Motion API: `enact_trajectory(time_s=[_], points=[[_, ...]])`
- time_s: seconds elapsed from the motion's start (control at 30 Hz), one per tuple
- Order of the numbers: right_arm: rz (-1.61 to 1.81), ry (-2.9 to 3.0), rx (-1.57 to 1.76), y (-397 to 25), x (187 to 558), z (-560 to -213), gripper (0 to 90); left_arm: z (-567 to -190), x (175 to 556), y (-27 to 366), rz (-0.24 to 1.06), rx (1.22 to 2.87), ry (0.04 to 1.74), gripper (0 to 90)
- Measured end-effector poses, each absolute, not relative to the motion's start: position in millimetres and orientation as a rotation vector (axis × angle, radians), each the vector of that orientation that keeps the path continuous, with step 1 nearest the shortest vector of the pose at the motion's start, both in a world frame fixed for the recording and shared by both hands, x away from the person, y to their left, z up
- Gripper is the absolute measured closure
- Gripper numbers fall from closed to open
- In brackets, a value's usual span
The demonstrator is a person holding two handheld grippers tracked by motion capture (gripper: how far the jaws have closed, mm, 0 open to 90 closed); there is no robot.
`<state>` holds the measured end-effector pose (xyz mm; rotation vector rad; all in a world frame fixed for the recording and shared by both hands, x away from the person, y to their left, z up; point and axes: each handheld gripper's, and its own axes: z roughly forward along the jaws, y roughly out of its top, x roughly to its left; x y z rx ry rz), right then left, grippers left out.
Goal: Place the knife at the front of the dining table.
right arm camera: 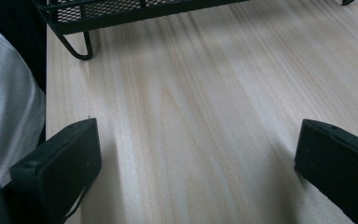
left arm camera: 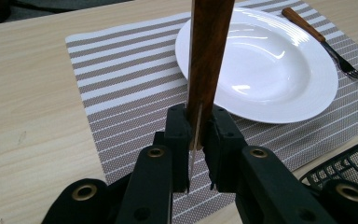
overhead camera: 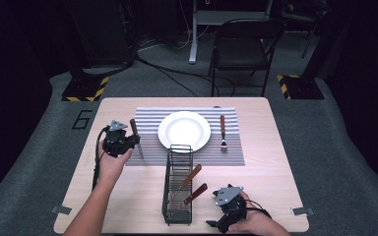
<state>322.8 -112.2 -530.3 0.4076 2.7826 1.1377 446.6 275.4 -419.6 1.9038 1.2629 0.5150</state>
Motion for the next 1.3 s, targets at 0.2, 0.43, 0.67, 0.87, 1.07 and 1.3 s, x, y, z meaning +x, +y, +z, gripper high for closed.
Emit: enact_trajectory(time_s=[0.2,0.43,0.67,0.87,1.07,1.3], points=[[1.137,2.783,0.408,-112.2,322.9,-530.3,0.0,-422.4,452.3,275.4,0.512,1.875,1.274,79.7],[1.138,2.783,0.408,-112.2,322.8,-530.3,0.0,-423.1,460.3,275.0,0.499,1.864,1.297,79.7],[1.138,2.784,0.408,-112.2,322.9,-530.3,0.0,-424.8,469.4,271.6,0.486,1.855,1.317,79.7],[1.137,2.784,0.407,-112.2,322.9,-530.3,0.0,-428.9,480.0,269.0,0.48,1.843,1.33,79.8],[1.137,2.784,0.407,-112.3,322.9,-530.2,0.0,-433.4,487.7,271.6,0.45,1.808,1.36,79.8],[1.139,2.782,0.408,-112.2,322.9,-530.3,0.0,-436.8,499.3,268.9,0.439,1.818,1.373,79.8]])
